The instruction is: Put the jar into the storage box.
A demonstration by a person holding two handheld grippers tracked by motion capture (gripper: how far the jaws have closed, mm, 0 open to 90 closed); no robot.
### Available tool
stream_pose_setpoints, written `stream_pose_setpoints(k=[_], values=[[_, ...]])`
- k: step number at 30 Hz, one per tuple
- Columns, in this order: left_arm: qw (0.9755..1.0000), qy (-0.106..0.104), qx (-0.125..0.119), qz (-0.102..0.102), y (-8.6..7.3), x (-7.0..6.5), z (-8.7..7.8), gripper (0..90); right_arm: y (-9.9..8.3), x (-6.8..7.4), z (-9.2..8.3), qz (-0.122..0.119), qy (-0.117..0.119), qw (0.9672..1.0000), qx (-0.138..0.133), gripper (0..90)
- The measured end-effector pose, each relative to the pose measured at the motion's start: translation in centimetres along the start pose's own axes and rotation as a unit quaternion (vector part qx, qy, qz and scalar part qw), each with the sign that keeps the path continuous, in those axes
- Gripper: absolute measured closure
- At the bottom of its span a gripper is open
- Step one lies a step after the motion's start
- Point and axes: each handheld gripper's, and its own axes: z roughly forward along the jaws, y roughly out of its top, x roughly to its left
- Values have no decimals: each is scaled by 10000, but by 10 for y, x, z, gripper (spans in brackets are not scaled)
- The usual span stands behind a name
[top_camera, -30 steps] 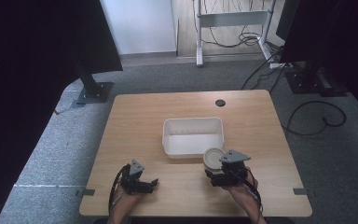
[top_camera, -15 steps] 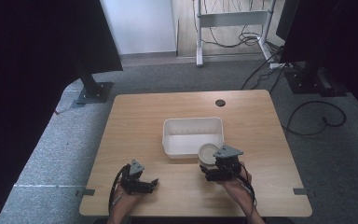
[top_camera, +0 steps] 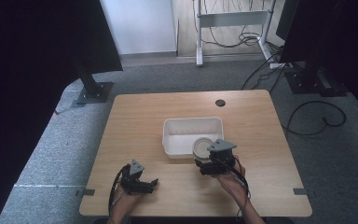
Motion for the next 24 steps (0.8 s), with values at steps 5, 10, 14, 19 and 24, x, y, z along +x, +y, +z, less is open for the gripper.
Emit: stream_pose_setpoints(k=[5, 10, 14, 19, 24], values=[[10000, 3, 3, 12, 0, 0, 0, 20, 6, 1, 7, -19, 35, 10000, -31, 95], [10000, 2, 6, 10, 0, 0, 0, 20, 10, 1, 15, -24, 39, 10000, -37, 95], [10000, 3, 4, 13, 0, 0, 0, 20, 13, -1, 21, -9, 33, 10000, -67, 95], [10000, 2, 4, 8, 0, 0, 0, 20, 15, -2, 29, 10, 4, 10000, -61, 95], [10000, 2, 5, 10, 0, 0, 0, 20, 19, -2, 36, -2, 0, 10000, -89, 95]])
